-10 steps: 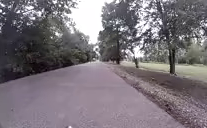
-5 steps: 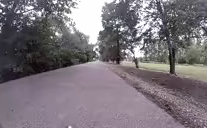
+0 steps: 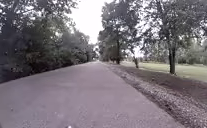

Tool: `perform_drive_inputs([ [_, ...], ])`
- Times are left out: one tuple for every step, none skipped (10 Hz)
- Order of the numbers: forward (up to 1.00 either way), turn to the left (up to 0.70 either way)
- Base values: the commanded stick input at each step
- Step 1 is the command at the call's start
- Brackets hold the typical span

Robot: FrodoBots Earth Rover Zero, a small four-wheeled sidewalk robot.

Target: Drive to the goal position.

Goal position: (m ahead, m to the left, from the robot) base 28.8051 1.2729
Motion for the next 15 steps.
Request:
perform_drive_inputs([
  [0.06, 0.01],
  [0.07, 0.01],
  [0.26, 0.01],
  [0.63, 0.01],
  [0.78, 0.01],
  [0.94, 0.01],
  [1.0, 0.01],
  [1.0, 0.01],
  [1.0, 0.01],
  [1.0, 0.01],
  [1.0, 0.01],
  [1.0, 0.01],
  [1.0, 0.01],
  [1.0, 0.01],
  [1.0, 0.01],
])
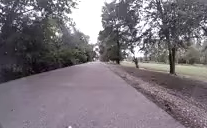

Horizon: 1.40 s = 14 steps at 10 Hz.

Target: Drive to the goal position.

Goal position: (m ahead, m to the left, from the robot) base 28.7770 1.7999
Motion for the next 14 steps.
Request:
perform_drive_inputs([
  [1.0, 0.01],
  [1.0, 0.01],
  [0.34, 0.01],
  [0.32, 0.01],
  [0.68, 0.01],
  [1.0, 0.01],
  [1.0, 0.01],
  [1.0, 0.01],
  [1.0, 0.01],
  [1.0, 0.01],
  [1.0, 0.01],
  [1.0, 0.01],
  [1.0, 0.01],
  [1.0, 0.01],
])
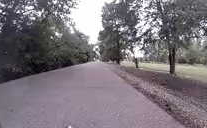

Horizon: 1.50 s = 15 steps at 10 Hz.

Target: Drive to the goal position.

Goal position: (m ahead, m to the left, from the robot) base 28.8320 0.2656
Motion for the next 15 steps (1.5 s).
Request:
perform_drive_inputs([
  [1.0, 0.01],
  [1.0, 0.01],
  [1.0, 0.01],
  [1.0, 0.01],
  [1.0, 0.01],
  [1.0, 0.01],
  [1.0, 0.01],
  [1.0, 0.01],
  [1.0, 0.01],
  [1.0, 0.01],
  [0.99, 0.01],
  [0.93, 0.01],
  [0.9, 0.01],
  [0.97, 0.01],
  [1.0, 0.01],
])
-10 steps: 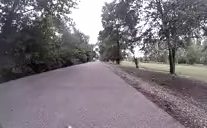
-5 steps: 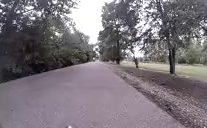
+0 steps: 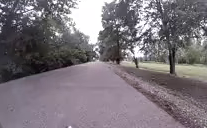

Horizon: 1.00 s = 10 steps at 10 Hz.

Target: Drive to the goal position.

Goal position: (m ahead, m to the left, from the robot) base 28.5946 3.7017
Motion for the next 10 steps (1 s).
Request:
perform_drive_inputs([
  [1.0, 0.01],
  [1.0, 0.01],
  [1.0, 0.01],
  [1.0, 0.01],
  [1.0, 0.01],
  [1.0, 0.01],
  [1.0, 0.01],
  [1.0, 0.01],
  [1.0, 0.01],
  [0.92, 0.01],
])
